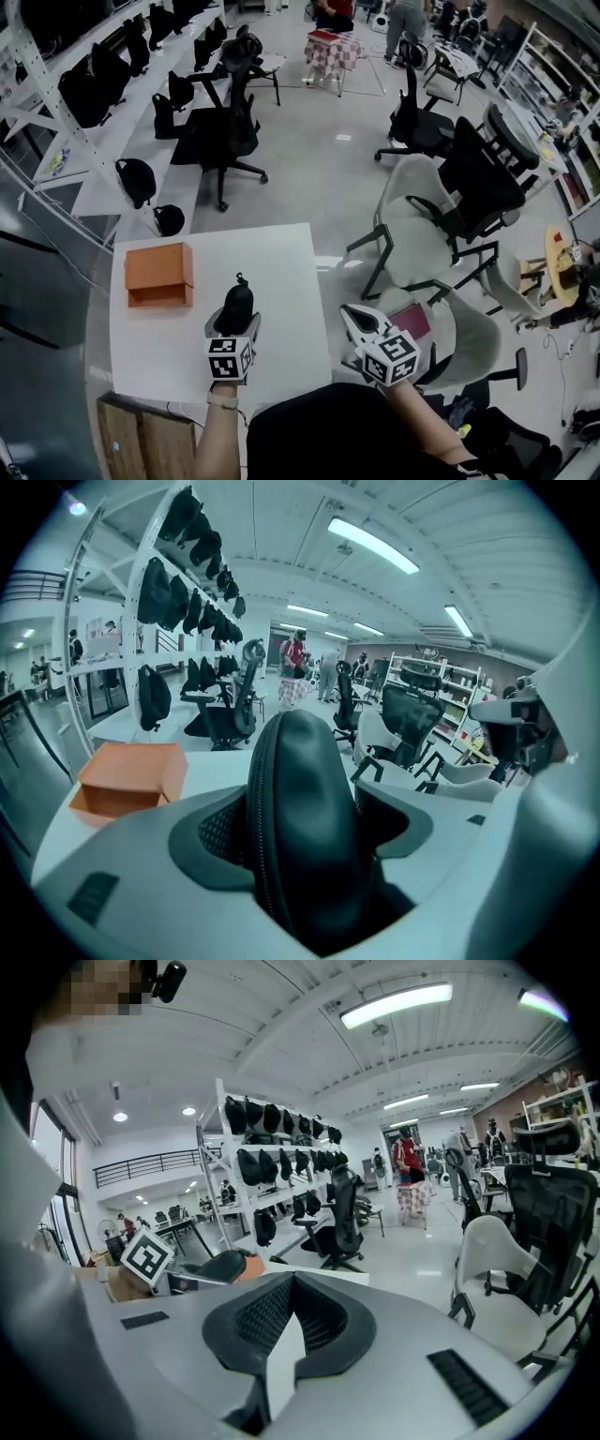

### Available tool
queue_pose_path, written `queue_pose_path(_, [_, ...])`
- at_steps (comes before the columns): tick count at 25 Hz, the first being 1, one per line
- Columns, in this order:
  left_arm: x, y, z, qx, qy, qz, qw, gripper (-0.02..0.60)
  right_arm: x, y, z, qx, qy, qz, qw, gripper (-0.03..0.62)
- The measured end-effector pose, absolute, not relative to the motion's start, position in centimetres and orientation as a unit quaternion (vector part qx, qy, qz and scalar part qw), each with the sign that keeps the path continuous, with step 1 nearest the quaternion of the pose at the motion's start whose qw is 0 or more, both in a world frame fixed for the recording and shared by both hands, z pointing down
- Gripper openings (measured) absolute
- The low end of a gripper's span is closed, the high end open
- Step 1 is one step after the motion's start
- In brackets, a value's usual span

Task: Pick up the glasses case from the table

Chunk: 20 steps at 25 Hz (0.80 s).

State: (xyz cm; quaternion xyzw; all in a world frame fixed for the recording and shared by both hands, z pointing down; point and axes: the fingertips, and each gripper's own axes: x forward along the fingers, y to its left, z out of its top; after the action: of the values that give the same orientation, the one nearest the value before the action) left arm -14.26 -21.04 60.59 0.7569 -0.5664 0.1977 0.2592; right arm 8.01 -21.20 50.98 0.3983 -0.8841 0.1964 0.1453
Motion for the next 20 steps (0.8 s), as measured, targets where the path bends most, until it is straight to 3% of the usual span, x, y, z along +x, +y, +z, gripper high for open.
queue_pose_path(10, [-14.3, -17.6, 51.8, 0.786, -0.568, 0.161, 0.183, 0.351, 3.0, -22.1, 48.8, 0.329, -0.919, 0.167, 0.134, 0.026])
queue_pose_path(20, [-15.6, -16.8, 47.8, 0.787, -0.586, 0.121, 0.152, 0.351, 1.1, -22.5, 46.6, 0.302, -0.933, 0.153, 0.12, 0.026])
